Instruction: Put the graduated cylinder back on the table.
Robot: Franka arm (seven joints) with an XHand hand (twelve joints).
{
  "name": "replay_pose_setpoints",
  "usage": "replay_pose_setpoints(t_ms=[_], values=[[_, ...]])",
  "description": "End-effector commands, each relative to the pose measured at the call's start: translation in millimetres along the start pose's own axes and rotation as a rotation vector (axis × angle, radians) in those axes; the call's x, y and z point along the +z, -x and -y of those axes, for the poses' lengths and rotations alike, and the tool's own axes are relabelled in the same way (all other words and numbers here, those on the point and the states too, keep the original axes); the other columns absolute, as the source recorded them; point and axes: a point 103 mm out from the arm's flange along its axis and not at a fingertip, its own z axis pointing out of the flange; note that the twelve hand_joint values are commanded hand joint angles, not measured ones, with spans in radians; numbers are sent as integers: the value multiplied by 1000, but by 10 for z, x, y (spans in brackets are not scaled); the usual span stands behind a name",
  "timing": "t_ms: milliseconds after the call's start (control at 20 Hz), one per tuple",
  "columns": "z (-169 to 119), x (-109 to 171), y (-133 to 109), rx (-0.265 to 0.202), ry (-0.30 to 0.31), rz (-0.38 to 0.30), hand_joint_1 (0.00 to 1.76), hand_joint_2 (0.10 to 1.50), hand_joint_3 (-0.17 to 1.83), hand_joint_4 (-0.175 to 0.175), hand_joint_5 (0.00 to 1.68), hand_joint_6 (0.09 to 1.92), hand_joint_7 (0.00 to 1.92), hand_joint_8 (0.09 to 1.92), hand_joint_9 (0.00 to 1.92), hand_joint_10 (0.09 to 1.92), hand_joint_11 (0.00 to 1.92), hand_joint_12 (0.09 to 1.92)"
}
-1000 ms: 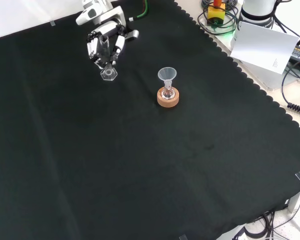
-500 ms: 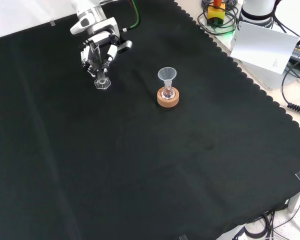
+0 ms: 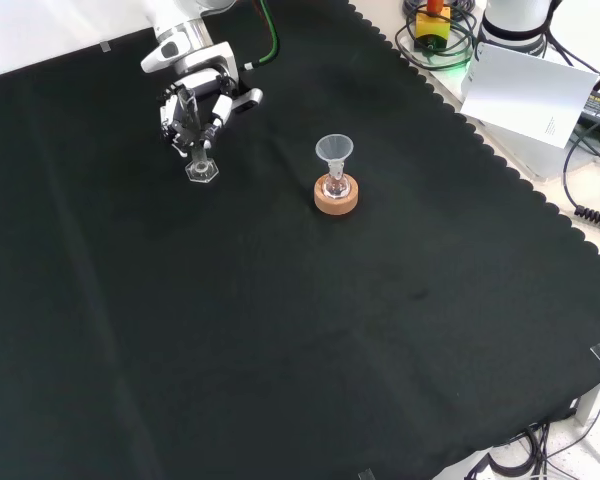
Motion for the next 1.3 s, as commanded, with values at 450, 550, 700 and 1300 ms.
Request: replay_pose_setpoints(t_ms=[450,550,700,1300], values=[[78,47,93,6,6,-38,1235,1172,3,-175,856,1182,883,1176,1290,94,1091,840],[79,57,91,6,2,-39,1230,1184,3,-175,831,1213,861,1209,1280,92,1082,854],[70,77,88,3,-22,-56,1140,1192,1,-174,829,1221,892,800,1251,87,1091,872],[87,11,89,17,-98,-98,961,1035,-175,-42,505,564,636,573,1019,87,592,1217]])
